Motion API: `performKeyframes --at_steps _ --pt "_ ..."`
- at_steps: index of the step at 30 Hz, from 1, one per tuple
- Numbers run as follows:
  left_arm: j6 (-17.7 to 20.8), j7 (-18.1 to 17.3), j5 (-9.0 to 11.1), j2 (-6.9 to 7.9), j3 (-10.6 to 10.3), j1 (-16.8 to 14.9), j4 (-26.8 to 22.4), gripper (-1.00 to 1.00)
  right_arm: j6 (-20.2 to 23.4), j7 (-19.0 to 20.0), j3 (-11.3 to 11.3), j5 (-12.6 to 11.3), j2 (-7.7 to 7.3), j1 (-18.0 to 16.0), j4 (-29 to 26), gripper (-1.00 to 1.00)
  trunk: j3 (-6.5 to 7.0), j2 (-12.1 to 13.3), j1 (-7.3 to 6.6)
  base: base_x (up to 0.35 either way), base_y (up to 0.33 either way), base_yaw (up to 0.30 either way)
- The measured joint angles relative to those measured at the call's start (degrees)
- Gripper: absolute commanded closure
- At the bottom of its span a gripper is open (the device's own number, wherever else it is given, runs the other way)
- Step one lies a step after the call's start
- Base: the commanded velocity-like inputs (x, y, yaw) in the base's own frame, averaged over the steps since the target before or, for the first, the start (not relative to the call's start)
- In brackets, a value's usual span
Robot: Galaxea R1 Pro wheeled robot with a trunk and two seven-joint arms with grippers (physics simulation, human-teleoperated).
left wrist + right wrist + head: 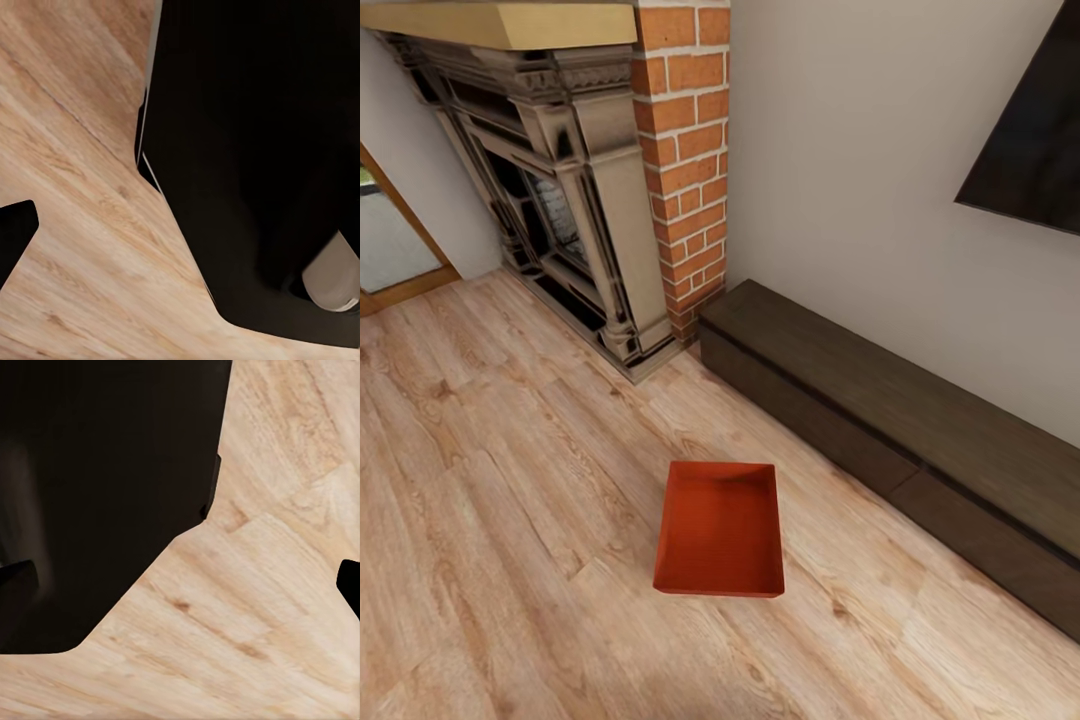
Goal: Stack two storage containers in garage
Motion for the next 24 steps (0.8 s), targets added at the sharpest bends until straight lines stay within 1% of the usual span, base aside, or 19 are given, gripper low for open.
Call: performKeyframes --at_steps 24 --pt "0.0 0.0 -0.1 0.0 0.0 0.0 -0.1 -1.0 0.0 0.0 0.0 0.0 -0.01 0.0 0.0 -1.0 -4.31 -9.6 5.27 0.0 0.0 0.0"
